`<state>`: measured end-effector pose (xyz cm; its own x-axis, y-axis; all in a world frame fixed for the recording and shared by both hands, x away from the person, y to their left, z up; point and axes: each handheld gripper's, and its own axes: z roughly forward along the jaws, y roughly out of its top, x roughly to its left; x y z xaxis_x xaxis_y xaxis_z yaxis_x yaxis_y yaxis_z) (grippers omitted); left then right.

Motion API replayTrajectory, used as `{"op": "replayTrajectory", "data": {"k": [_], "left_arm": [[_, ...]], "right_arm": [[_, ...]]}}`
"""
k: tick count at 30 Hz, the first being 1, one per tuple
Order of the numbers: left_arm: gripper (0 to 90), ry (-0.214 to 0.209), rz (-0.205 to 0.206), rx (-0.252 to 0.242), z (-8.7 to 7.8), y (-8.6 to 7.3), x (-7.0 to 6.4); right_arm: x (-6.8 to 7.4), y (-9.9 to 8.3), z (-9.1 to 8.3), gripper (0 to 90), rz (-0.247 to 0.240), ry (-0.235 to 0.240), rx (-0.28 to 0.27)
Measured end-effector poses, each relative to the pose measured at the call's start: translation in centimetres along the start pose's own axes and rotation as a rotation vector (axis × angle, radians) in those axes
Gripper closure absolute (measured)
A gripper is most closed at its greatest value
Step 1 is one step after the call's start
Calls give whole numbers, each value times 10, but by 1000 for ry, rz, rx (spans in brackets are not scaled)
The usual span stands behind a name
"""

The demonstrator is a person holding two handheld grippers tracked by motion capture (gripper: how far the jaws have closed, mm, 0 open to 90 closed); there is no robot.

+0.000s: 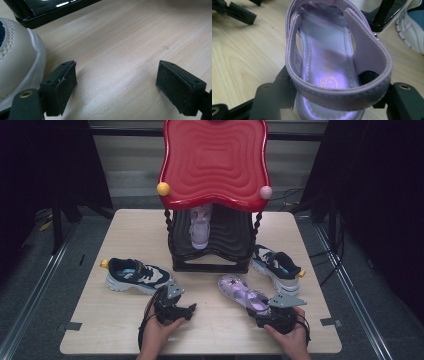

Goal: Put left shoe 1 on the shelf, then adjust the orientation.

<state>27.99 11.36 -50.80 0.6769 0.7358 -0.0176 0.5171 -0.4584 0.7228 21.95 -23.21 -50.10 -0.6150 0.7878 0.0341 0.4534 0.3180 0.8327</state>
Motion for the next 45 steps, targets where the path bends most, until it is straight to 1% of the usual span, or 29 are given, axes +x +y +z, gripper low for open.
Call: {"op": "replayTrajectory", "data": {"k": [3, 6, 16, 20, 23, 25, 26, 27, 29, 34, 36, 37, 42, 45], "left_arm": [[161, -1, 2, 2, 0, 0, 0], [161, -1, 0, 0, 0, 0, 0], [161, -2, 0, 0, 0, 0, 0], [162, -2, 0, 1, 0, 0, 0], [161, -1, 3, 3, 0, 0, 0], [161, -1, 2, 3, 0, 0, 0], [161, -1, 3, 3, 0, 0, 0], [161, -2, 1, 1, 0, 0, 0], [161, -1, 3, 3, 0, 0, 0], [162, -2, 1, 1, 0, 0, 0], [161, -1, 3, 3, 0, 0, 0], [161, -2, 1, 1, 0, 0, 0], [161, -1, -1, 0, 0, 0, 0], [161, -2, 1, 1, 0, 0, 0]], "right_arm": [[1, 2, -4, 375, 7, -1, -16], [0, 3, -5, 374, 0, -2, -27], [5, 11, -15, 374, -3, -19, -72], [8, 15, -21, 375, -5, -35, -101], [9, 17, -24, 375, -2, -36, -117], [11, 19, -27, 375, -15, -41, -131], [12, 20, -28, 375, -14, -42, -138], [12, 21, -29, 375, -13, -41, -150], [13, 24, -30, 375, -14, -56, -164], [14, 31, -31, 375, -15, -63, -204], [15, 34, -31, 375, -15, -74, -219], [16, 37, -31, 375, -15, -77, -236], [19, 45, -28, 375, -11, -116, -260], [21, 50, -25, 375, -7, -168, -276]]}}
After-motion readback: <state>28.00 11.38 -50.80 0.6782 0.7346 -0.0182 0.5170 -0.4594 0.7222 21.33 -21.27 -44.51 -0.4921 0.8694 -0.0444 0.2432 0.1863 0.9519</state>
